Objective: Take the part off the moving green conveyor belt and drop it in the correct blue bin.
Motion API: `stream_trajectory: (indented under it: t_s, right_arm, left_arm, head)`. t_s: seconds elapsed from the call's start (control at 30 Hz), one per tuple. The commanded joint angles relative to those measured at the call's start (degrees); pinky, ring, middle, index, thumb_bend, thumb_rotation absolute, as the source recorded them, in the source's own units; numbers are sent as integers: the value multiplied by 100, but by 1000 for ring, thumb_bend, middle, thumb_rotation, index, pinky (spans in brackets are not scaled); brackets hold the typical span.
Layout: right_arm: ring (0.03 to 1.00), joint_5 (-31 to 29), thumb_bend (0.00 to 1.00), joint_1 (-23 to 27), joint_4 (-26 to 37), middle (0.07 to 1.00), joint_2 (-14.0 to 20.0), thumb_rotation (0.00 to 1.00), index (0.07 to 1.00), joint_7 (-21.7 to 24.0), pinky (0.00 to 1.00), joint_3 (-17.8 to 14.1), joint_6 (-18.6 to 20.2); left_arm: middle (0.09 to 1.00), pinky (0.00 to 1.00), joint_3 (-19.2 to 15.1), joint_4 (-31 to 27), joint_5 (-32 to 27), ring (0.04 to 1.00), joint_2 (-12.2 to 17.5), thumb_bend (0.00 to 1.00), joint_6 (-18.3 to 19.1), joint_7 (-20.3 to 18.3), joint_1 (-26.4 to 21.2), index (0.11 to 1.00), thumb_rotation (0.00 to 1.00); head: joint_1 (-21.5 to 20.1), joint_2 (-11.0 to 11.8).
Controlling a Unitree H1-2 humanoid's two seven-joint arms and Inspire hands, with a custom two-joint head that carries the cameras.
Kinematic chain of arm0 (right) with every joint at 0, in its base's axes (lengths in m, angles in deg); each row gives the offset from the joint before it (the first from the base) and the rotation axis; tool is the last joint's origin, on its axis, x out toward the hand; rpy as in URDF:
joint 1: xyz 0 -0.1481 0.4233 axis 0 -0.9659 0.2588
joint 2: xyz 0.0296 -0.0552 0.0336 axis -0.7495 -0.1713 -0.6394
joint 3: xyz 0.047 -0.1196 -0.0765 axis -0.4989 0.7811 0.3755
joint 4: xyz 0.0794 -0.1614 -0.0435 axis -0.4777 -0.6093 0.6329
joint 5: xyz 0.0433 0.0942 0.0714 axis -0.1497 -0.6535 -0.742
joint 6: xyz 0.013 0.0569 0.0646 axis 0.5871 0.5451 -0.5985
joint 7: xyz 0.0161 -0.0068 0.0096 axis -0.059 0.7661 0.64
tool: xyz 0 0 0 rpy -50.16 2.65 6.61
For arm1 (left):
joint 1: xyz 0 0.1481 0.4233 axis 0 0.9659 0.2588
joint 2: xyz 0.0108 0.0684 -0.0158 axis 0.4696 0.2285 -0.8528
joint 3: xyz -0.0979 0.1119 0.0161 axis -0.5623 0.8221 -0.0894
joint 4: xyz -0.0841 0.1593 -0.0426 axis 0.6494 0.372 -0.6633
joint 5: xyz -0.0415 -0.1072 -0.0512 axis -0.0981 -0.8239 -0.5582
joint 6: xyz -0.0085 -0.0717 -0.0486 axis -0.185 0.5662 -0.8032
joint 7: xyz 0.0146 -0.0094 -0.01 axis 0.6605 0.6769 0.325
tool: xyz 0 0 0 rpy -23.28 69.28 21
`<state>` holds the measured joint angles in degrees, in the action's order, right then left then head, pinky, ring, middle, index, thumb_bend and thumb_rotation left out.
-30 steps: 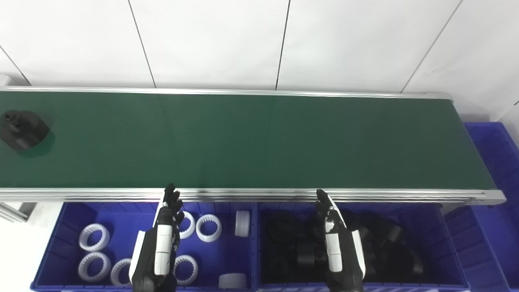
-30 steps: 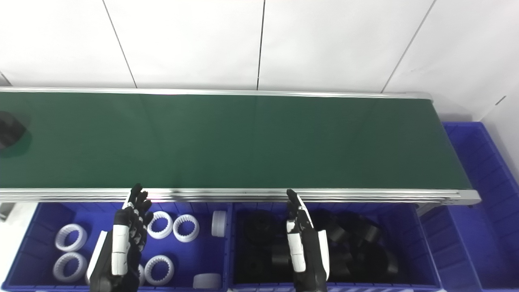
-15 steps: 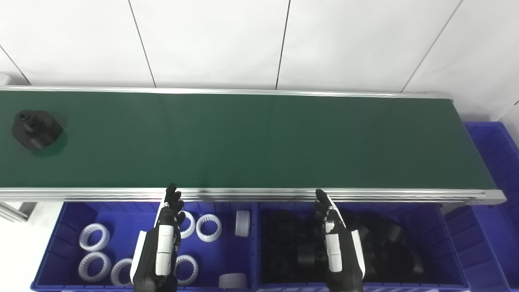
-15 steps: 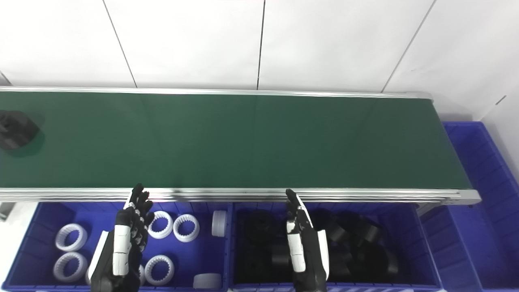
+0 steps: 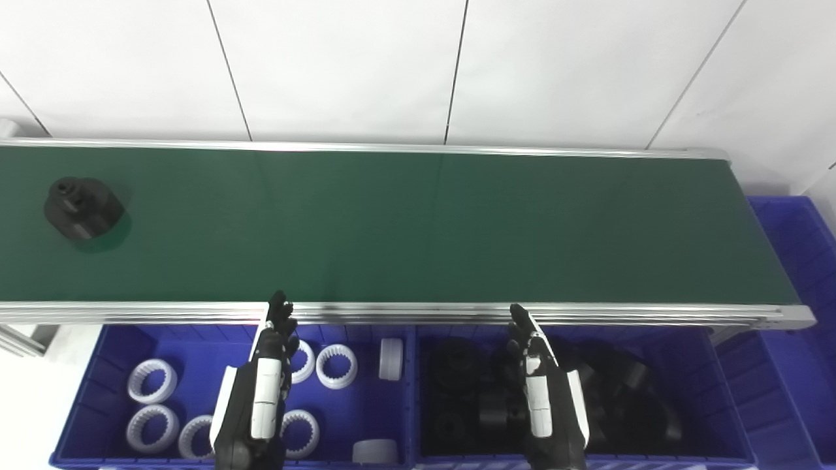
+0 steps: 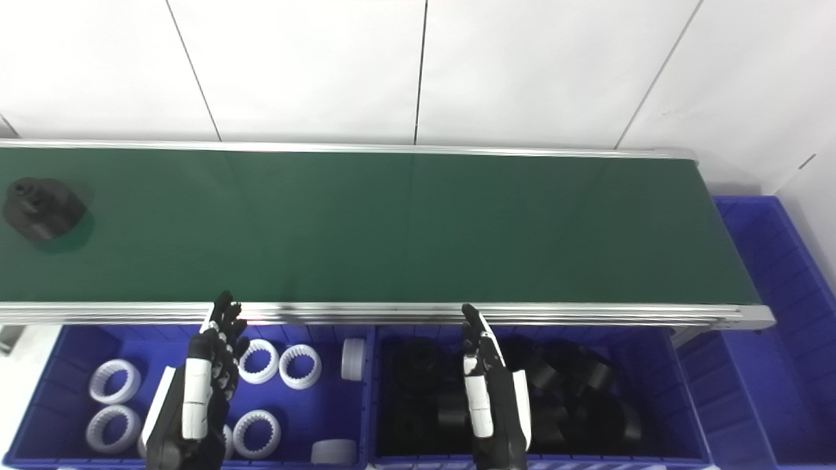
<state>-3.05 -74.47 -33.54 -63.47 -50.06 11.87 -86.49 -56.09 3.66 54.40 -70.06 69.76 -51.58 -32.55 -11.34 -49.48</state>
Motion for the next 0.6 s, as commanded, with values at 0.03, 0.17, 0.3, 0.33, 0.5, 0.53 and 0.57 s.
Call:
stream_trajectory:
  t_s: [0.03, 0.17, 0.3, 0.33, 0.5, 0.53, 0.57]
  right_arm:
    - [945, -39, 833, -46, 224, 954, -37, 1000, 913, 44, 932, -2, -83]
    - [943, -87, 828, -46, 215, 952, -40, 1000, 910, 52, 934, -4, -108]
    - [943, -77, 830, -43, 217, 951, -35, 1000, 908, 47, 932, -2, -86]
    - [943, -76, 830, -40, 216, 952, -33, 1000, 909, 48, 933, -1, -81]
    - [943, -91, 832, -30, 207, 954, -31, 1000, 913, 56, 936, 2, -79]
    - [942, -93, 832, -28, 209, 954, -30, 1000, 912, 58, 936, 2, -66]
    - [942, -93, 836, -25, 207, 955, -28, 1000, 913, 61, 937, 3, -60]
  left_arm:
    - [1000, 1000, 13, -214, 53, 1000, -39, 497, 25, 40, -9, 1000, 1000]
    - [1000, 1000, 37, -201, 111, 1000, -27, 517, -4, 43, -6, 1000, 1000]
    - [1000, 1000, 43, -183, 154, 1000, -21, 525, -4, 27, -9, 1000, 1000]
    - [1000, 1000, 41, -180, 162, 1000, -27, 533, 1, 32, -7, 1000, 1000]
    - [1000, 1000, 56, -185, 205, 1000, -18, 542, 23, 28, -9, 1000, 1000]
    - [1000, 1000, 53, -186, 185, 1000, -22, 542, 26, 23, -7, 1000, 1000]
    - [1000, 1000, 55, -185, 188, 1000, -23, 537, 30, 24, -7, 1000, 1000]
  head:
    - [8, -3]
    - [10, -1]
    - [16, 4]
    - [17, 4]
    - [20, 4]
    - [22, 6]
    - [22, 10]
